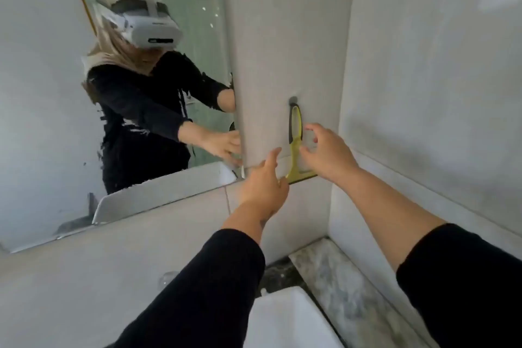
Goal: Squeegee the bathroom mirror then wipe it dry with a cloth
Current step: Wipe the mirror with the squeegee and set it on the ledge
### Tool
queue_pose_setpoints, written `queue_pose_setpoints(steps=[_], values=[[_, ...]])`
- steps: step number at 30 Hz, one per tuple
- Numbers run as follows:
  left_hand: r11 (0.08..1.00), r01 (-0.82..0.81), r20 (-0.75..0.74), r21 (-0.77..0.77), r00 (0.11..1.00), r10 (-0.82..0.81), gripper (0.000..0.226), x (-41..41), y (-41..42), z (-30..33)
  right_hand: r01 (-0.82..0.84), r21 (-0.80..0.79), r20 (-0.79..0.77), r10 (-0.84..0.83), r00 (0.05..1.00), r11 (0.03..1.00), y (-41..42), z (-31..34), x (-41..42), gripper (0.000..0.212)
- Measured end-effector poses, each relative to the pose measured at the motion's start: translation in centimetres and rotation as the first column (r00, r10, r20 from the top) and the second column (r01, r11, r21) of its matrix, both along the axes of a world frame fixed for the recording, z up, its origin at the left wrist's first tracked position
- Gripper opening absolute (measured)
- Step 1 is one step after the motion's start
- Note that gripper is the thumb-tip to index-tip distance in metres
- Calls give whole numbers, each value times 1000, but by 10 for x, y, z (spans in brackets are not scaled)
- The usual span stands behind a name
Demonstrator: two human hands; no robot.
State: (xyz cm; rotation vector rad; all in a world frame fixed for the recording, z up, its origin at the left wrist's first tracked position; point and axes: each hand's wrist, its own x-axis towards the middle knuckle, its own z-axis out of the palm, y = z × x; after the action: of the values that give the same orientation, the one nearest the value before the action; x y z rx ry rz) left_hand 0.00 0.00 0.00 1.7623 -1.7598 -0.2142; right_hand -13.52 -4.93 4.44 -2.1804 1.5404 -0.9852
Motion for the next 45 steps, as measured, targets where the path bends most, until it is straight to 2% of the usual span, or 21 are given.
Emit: queue_pose_setpoints(steps=[2, 6, 9, 11, 16, 19, 25, 27, 30, 32, 34, 36, 40, 43, 45], values=[[1000, -17, -70, 1, 997, 17, 70, -9, -17, -8, 33, -43, 79, -29, 996, 999, -19, 0, 6, 56], [996, -52, -115, -73, 992, 44, 77, -27, -46, -29, 33, -97, 230, -10, 973, 995, -53, -10, 23, 67], [974, -98, -103, -206, 992, 78, 80, -35, -57, -43, 45, -134, 303, -2, 953, 990, -66, -19, 32, 65], [972, -97, -138, -213, 988, 68, 80, -40, -57, -49, 52, -150, 358, 5, 934, 987, -68, -23, 36, 62], [972, -86, -194, -220, 980, 43, 74, -43, -47, -48, 79, -146, 390, -16, 921, 986, -58, -14, 34, 57], [967, -109, -196, -229, 978, 64, 69, -47, -34, -35, 100, -92, 424, -52, 904, 991, -46, 2, 29, 56], [949, -156, -189, -272, 976, 106, 64, -43, 3, -3, 39, -45, 476, -13, 879, 998, -9, 37, 21, 52], [948, -147, -167, -283, 981, 102, 64, -36, 19, 9, 4, -81, 386, 28, 922, 997, 5, 48, 18, 57], [930, -123, -120, -346, 989, 86, 64, -21, 40, 27, -50, -279, -23, 46, 999, 959, 28, 66, 13, 71], [914, -116, -73, -389, 993, 95, 63, -8, 53, 40, -168, -402, -352, 17, 936, 900, 44, 79, 13, 74], [900, -128, -42, -416, 992, 122, 62, 8, 67, 54, -293, -474, -556, -25, 831, 830, 57, 91, 19, 74], [884, -134, -35, -447, 991, 133, 59, 24, 82, 70, -379, -534, -602, -26, 798, 756, 68, 107, 31, 64], [838, -190, 9, -512, 974, 226, 54, 64, 114, 107, -462, -636, -586, 2, 810, 619, 91, 148, 67, 41], [775, -234, 40, -586, 948, 317, 48, 100, 135, 140, -509, -675, -598, 7, 801, 534, 104, 185, 99, 40], [687, -248, 87, -683, 906, 414, 47, 129, 149, 166, -516, -722, -580, 3, 814, 461, 109, 213, 121, 45]])
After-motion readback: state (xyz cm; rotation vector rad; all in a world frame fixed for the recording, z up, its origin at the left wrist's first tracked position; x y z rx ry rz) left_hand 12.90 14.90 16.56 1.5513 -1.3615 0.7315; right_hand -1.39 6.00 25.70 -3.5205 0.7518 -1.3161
